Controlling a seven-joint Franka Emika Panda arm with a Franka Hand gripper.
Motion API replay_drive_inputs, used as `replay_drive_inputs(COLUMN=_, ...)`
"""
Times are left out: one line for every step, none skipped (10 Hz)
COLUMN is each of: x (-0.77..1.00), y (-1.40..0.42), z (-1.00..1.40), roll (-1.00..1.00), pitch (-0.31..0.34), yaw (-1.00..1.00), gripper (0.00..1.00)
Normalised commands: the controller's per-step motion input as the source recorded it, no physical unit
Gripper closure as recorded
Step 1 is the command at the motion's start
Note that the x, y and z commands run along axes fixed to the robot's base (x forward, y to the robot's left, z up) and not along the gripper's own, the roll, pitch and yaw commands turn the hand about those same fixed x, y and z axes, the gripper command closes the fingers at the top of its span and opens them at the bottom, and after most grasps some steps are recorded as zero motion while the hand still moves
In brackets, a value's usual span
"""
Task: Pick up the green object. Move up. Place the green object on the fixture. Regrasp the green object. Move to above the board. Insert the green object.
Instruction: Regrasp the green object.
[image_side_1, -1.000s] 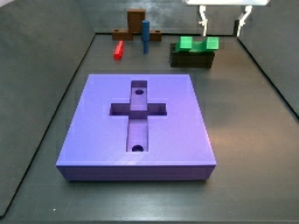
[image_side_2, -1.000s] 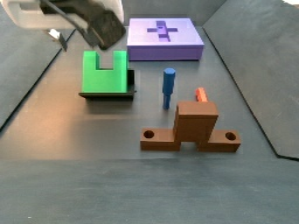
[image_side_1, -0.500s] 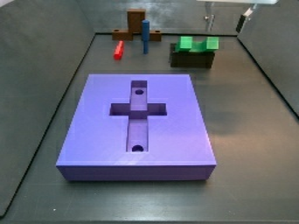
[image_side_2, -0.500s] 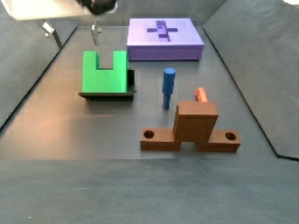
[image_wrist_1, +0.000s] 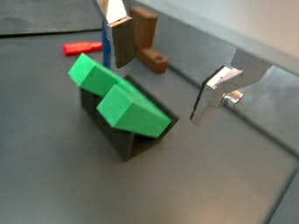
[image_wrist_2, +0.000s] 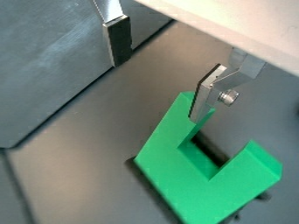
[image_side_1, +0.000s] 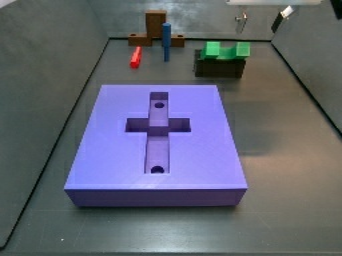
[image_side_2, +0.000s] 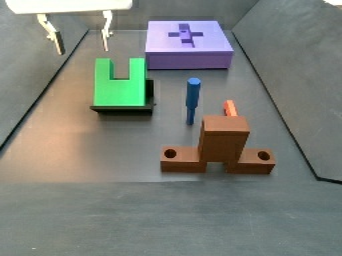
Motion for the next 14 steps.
replay_drive_inputs(x=0.00, y=-0.04, z=0.09, roll=1.00, pitch=0.363, yaw=0.03, gripper=0.00)
replay_drive_inputs(x=0.00, y=-0.26, z=0.00, roll=1.00, pitch=0.409, yaw=0.05, gripper=0.00)
replay_drive_inputs(x=0.00, y=-0.33, z=-0.04, roll=1.00, pitch=0.437, yaw=0.05, gripper=0.00)
replay_drive_inputs(x=0.05, y=-0.40, z=-0.22, roll=0.97, pitch=0.371, yaw=0.03, gripper=0.00)
replay_drive_inputs(x=0.06, y=-0.30, z=-0.65, roll=0.64, pitch=0.140, yaw=0.00, gripper=0.00)
replay_drive_inputs(x=0.00, y=-0.10, z=-0.53, roll=0.70, pitch=0.163, yaw=0.00, gripper=0.00)
replay_drive_inputs(x=0.01, y=0.00, z=-0.45, roll=0.68, pitch=0.157, yaw=0.00, gripper=0.00)
replay_drive_inputs(x=0.00, y=0.00, z=-0.37, roll=0.65, pitch=0.174, yaw=0.00, gripper=0.00)
replay_drive_inputs(x=0.00, y=0.02, z=-0.31, roll=0.58, pitch=0.169, yaw=0.00, gripper=0.00)
replay_drive_inputs(x=0.00, y=0.07, z=-0.30, roll=0.63, pitch=0.157, yaw=0.01, gripper=0.00)
replay_drive_inputs(x=0.00, y=0.08, z=-0.30, roll=0.61, pitch=0.166, yaw=0.00, gripper=0.00)
replay_drive_inputs(x=0.00, y=0.05, z=-0.25, roll=0.55, pitch=0.177, yaw=0.00, gripper=0.00)
replay_drive_inputs(x=0.00, y=0.00, z=-0.19, roll=0.43, pitch=0.120, yaw=0.00, gripper=0.00)
replay_drive_inputs(x=0.00, y=0.00, z=-0.09, roll=0.16, pitch=0.000, yaw=0.00, gripper=0.00)
